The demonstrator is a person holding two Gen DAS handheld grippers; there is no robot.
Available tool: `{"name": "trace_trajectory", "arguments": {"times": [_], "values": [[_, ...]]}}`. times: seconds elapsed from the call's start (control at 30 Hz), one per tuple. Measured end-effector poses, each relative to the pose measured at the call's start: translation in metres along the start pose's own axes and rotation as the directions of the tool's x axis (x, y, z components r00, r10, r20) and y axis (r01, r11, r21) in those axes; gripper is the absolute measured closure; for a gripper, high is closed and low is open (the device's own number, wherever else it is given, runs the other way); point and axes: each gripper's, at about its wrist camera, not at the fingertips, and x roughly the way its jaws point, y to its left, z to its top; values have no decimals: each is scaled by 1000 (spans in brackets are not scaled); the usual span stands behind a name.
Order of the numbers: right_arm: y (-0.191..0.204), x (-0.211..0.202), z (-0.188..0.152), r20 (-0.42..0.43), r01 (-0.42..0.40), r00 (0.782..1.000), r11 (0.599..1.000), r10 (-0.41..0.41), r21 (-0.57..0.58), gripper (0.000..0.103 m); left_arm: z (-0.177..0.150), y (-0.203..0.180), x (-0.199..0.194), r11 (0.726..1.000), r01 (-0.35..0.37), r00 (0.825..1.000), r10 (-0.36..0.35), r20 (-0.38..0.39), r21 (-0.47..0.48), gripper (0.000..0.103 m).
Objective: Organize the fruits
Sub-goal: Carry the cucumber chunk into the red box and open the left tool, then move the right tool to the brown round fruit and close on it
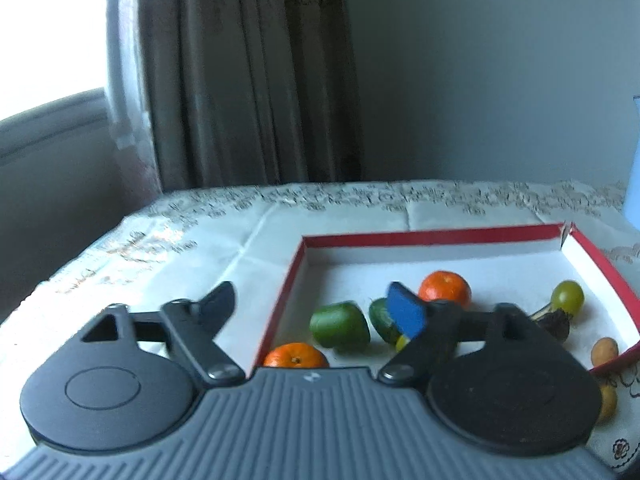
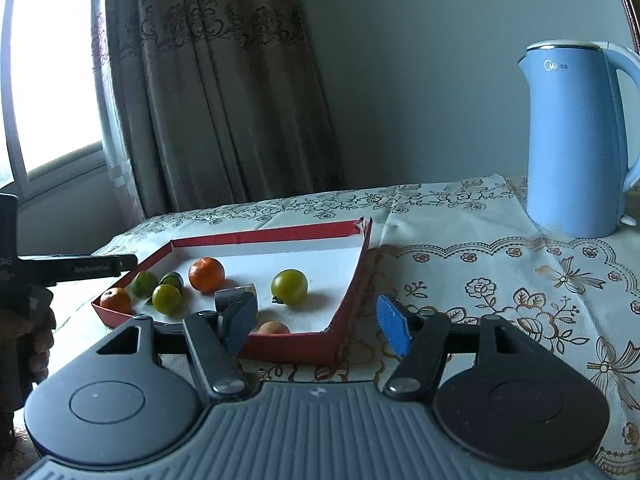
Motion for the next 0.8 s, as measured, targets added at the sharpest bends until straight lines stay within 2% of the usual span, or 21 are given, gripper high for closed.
{"name": "trace_trajectory", "arguments": {"times": [0.1,0.13,0.4,0.53,0.8], "values": [[-1,-1,0,5,0,1000,1000,0,1,37,-3,10,-18,1000,-2,1000,3,28,-13,1],[-1,-1,0,3,-2,1000,1000,2,3,37,-5,15,-25,1000,-2,999,2,34,-23,0],[4,5,-5,-39,-27,999,999,26,-25,36,-43,63,-66,995,-33,999,35,15,-90,0],[13,11,-8,-75,-48,996,997,44,-60,36,-61,79,-64,990,-64,998,63,-18,-125,0],[43,21,-18,-134,-77,990,982,53,-174,36,-65,103,-56,967,-45,998,31,-59,-252,0]]}}
